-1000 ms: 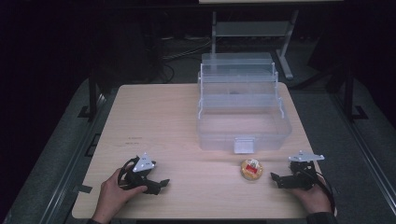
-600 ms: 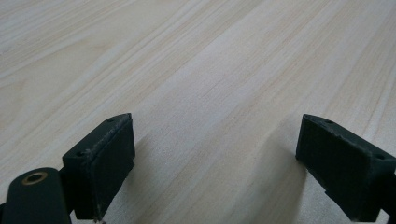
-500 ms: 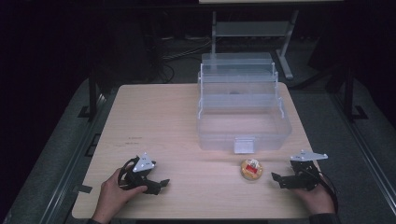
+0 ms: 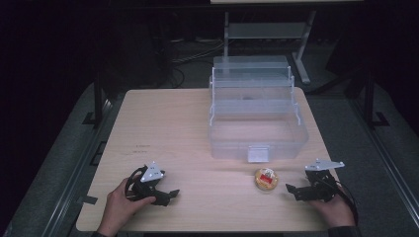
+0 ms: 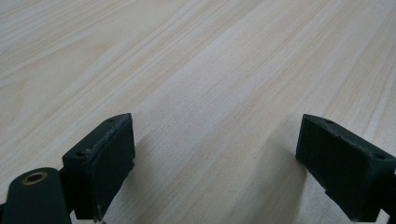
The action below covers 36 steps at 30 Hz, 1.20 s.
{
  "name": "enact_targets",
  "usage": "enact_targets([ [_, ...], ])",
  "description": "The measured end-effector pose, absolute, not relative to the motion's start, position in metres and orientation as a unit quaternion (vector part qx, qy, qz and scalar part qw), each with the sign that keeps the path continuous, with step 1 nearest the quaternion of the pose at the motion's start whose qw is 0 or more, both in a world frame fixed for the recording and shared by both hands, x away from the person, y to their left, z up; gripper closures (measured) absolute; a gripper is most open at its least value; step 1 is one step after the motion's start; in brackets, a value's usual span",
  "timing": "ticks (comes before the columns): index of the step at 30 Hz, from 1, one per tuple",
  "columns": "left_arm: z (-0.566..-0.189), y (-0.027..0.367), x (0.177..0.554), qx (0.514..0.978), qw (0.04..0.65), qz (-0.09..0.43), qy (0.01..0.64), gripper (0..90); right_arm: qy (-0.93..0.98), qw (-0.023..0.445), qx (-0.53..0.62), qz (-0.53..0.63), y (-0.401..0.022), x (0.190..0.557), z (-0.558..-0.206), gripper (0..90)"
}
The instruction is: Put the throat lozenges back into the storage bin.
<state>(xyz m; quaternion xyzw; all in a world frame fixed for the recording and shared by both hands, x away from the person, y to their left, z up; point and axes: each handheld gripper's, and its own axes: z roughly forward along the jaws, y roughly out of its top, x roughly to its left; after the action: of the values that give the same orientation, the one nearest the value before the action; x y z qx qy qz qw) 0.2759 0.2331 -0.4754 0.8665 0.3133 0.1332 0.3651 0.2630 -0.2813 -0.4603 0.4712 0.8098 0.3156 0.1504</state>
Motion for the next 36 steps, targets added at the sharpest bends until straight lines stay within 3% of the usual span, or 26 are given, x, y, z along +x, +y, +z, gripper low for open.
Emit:
enact_targets([
  [36,-0.475,0.233,0.276,0.866,0.365,0.133,0.313,10.9,0.842,0.121,0.426,0.309,-0.258,0.263,-0.442,7.8],
])
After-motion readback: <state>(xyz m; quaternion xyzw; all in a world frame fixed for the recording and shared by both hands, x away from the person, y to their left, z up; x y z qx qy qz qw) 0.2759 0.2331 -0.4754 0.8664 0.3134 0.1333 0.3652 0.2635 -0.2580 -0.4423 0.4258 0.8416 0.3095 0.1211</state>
